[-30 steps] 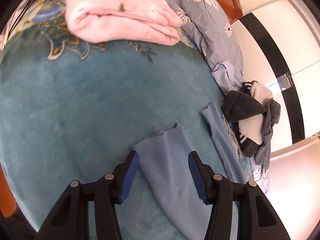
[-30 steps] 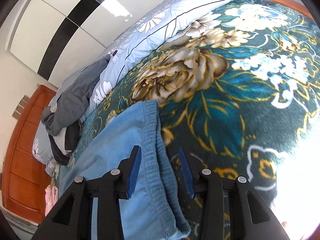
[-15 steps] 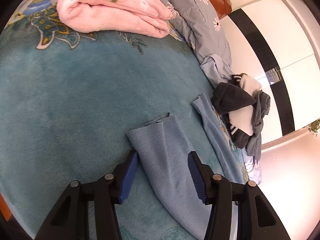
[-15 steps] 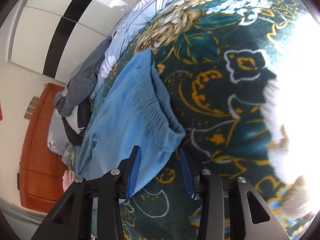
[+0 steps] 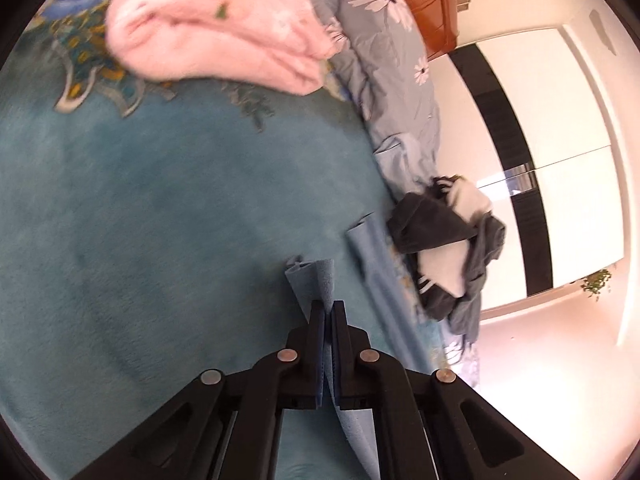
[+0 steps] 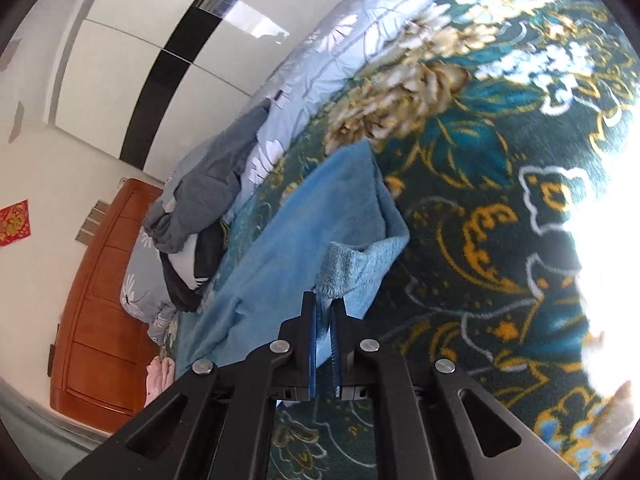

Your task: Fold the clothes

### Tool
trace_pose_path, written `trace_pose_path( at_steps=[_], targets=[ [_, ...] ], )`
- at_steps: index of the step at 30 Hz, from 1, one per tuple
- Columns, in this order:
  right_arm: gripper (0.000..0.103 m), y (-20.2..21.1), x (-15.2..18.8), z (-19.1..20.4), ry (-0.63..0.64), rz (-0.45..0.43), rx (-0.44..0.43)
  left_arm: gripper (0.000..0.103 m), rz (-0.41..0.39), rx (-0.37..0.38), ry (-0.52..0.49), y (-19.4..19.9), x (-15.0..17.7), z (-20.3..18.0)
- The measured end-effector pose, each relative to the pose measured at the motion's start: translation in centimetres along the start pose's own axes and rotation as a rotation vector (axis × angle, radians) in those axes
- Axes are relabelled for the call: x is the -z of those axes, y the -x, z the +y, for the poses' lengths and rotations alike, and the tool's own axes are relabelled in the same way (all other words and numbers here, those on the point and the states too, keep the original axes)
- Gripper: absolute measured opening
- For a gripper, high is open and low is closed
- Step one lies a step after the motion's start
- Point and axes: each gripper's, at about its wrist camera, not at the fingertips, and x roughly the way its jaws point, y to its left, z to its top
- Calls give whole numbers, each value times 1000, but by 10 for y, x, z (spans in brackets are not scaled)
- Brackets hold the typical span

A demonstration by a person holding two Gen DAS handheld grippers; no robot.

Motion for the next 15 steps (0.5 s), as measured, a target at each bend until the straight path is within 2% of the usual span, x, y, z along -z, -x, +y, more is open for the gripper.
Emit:
trace_pose_path(
  at_steps=[5,10,15],
  targets=[
    [6,-7,-34,32,67,-53,-72,3,4,23,-1,-16,-30,-48],
    [5,-39,-71,43,59,-60,-95,3,22,-55,3,-53,-60,-85],
    [5,-76,-106,47,53,-56,-78,3,60,-153,-7,-111,-81,-108]
  ],
)
